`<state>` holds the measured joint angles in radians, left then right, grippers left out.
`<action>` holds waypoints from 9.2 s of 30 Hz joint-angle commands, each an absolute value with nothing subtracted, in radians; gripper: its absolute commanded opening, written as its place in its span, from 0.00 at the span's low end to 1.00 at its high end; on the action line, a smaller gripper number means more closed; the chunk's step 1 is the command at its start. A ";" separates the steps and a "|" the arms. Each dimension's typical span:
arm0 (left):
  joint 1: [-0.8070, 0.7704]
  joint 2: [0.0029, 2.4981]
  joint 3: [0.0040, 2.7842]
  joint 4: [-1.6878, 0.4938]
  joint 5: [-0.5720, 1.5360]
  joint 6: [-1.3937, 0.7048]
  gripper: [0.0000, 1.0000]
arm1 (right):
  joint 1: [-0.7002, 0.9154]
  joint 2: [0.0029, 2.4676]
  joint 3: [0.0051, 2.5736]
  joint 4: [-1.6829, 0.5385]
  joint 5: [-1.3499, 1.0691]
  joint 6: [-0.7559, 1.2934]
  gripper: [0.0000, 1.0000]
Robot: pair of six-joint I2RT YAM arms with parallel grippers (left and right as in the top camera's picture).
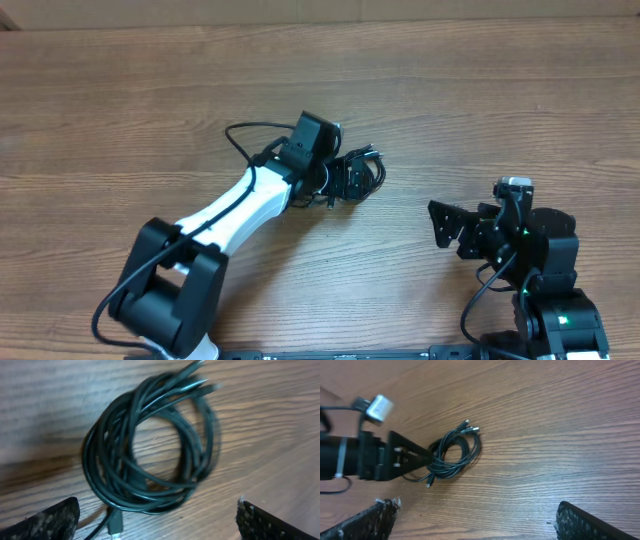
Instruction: Untangle cables
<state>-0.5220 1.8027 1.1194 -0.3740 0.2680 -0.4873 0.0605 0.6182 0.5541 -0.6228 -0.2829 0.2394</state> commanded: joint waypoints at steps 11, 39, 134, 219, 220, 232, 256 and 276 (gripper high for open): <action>-0.511 1.882 1.139 -0.362 0.149 -0.523 0.79 | 0.067 0.615 0.583 -0.617 -0.363 0.244 1.00; -0.511 1.950 1.140 -0.298 0.161 -0.617 0.44 | 0.067 0.615 0.583 -0.616 -0.391 0.244 1.00; -0.647 1.945 1.509 -0.887 0.707 0.368 0.04 | 0.067 1.070 0.582 -0.612 -0.562 0.033 0.27; -0.458 1.921 1.511 -0.902 0.965 0.363 0.04 | 0.067 1.075 0.582 -0.625 -0.500 0.278 0.43; -0.459 1.917 1.511 -0.902 0.970 0.363 0.04 | 0.067 1.075 0.582 -0.622 -0.500 0.278 0.43; -0.456 1.872 1.525 -0.931 1.065 0.366 0.04 | 0.067 1.077 0.582 -0.603 -0.539 0.121 0.52; -0.424 1.869 1.528 -0.982 1.107 0.382 0.04 | 0.092 1.077 0.582 -0.573 -0.668 0.091 0.32; -0.371 1.869 1.528 -0.982 1.165 0.381 0.04 | 0.129 1.077 0.582 -0.580 -0.676 0.092 0.10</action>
